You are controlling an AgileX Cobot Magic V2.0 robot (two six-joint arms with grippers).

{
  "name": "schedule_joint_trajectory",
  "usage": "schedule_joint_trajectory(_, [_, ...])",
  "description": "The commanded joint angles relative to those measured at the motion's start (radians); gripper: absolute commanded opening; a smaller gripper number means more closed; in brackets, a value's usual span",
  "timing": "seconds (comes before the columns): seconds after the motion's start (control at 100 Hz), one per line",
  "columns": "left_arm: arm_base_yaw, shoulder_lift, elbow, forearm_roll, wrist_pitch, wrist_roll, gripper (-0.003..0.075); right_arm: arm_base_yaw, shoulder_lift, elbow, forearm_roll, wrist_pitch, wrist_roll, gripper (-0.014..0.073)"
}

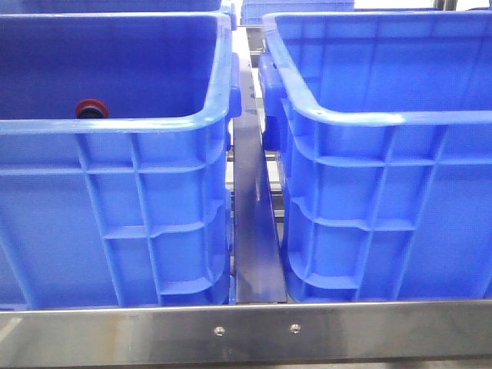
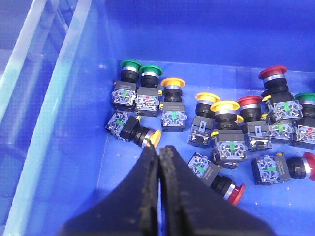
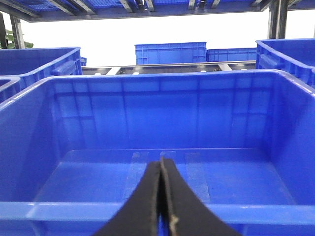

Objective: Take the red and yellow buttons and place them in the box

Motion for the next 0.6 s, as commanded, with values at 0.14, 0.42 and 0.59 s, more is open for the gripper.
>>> schedule_joint_trajectory(0.14, [0.002,-0.002,-0.037,-0.003,-0.054,0.001,0.0022,-0.002,-0.027,-0.012,-0.009,-0.081,0.000,-0.0069])
schedule_joint_trajectory(0.42, [0.002,-0.002,-0.037,-0.003,-0.056,0.001,0.0603,-0.002,-0.027,-0.012,-0.009,-0.081,0.000,-0.0069])
schedule_joint_trajectory(0.59, [0.002,-0.002,-0.037,-0.003,-0.058,0.001,0.0673,-0.002,-0.027,-0.012,-0.009,-0.081,0.000,-0.0069])
